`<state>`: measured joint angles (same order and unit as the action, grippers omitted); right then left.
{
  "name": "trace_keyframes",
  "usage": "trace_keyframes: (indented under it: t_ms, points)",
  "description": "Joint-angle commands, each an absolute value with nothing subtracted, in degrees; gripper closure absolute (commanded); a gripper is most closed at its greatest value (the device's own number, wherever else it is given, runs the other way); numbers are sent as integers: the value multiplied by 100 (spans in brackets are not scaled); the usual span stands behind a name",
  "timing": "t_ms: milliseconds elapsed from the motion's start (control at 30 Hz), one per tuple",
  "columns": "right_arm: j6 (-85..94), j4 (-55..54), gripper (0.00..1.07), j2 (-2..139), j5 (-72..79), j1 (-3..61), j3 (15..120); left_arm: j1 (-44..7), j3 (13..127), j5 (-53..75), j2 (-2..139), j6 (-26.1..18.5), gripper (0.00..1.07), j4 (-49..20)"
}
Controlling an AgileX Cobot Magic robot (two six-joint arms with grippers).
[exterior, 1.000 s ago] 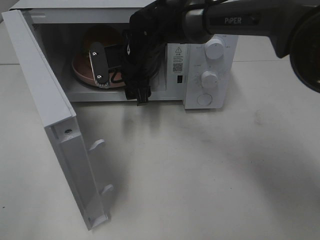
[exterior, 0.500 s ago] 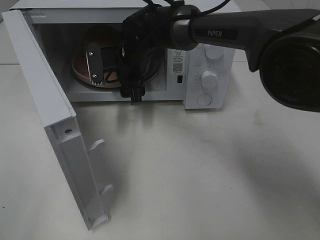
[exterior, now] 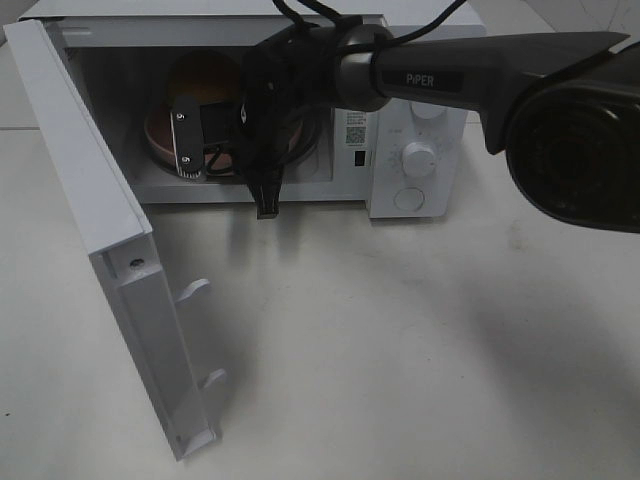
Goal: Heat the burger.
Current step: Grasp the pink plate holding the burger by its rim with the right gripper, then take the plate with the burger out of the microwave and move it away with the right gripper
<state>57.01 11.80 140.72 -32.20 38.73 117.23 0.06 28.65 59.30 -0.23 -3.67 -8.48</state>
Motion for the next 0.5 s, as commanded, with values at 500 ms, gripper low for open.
trace_keyframes:
  t_ms: [500]
  points:
    - [5775, 1008, 107, 13814, -3661, 3873, 11711, 6, 2842, 5879, -155, -355, 9, -837]
